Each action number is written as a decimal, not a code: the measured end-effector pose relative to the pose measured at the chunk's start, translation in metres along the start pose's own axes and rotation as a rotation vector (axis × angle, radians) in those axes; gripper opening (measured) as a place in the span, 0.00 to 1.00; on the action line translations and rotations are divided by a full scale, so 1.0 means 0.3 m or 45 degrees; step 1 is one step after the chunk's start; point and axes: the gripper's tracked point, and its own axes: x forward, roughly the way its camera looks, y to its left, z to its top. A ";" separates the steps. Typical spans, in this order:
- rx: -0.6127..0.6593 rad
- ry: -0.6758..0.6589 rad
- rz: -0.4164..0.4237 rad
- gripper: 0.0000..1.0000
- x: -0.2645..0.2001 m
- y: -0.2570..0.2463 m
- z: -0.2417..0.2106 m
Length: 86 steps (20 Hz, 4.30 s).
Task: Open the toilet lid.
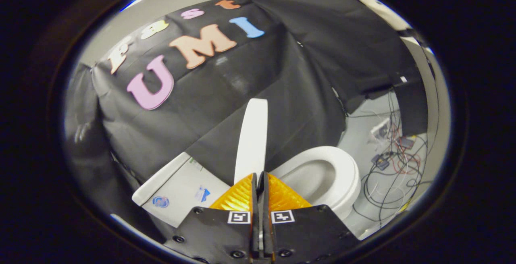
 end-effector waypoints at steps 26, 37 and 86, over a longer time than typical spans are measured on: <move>-0.904 0.192 0.613 0.08 -0.011 0.767 -0.221; -1.076 0.007 0.793 0.41 -0.110 0.875 -0.020; -0.826 -0.044 0.558 0.51 -0.205 -0.399 0.701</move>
